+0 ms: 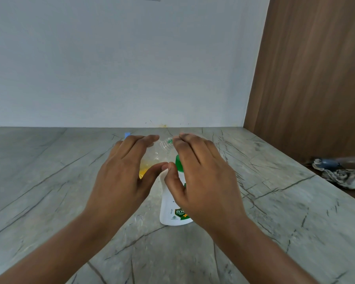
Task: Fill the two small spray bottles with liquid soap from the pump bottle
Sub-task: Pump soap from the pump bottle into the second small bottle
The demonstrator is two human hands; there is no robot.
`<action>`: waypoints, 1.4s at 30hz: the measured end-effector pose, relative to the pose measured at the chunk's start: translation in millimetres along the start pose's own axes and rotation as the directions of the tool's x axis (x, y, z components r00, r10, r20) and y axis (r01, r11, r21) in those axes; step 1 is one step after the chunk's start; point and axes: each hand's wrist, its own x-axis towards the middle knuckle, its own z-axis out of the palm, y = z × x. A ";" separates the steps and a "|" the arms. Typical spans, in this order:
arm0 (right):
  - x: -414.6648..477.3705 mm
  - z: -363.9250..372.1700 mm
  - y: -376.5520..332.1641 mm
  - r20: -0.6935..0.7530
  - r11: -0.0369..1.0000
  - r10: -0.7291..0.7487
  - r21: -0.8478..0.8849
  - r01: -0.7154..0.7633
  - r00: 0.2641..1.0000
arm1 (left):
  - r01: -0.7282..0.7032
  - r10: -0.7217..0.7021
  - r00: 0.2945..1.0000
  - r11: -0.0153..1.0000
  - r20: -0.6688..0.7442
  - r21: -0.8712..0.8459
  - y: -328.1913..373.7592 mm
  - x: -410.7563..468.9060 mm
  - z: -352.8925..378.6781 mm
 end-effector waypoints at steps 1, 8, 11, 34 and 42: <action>-1.2 0.9 0.3 -0.010 1.000 -0.003 0.003 0.003 1.000 | 0.000 0.000 1.000 1.000 -0.002 0.002 0.3 0.2 0.0; -8.2 7.1 2.0 -0.042 0.999 -0.031 0.021 0.032 0.999 | 0.008 -0.008 1.000 1.000 0.012 0.022 -1.2 -4.8 -0.1; -11.9 9.1 1.1 -0.033 0.999 -0.025 0.033 0.026 0.999 | 0.009 -0.010 1.000 1.000 0.020 0.017 -2.1 -6.8 0.6; -13.2 8.1 0.4 0.044 0.996 0.007 0.084 -0.011 0.999 | 0.010 -0.010 1.000 1.000 -0.008 0.024 -0.6 -3.3 1.5; -13.2 11.7 1.5 0.051 0.999 -0.024 0.039 0.022 0.998 | 0.007 -0.006 1.000 1.000 -0.015 0.022 -0.5 -2.5 -0.7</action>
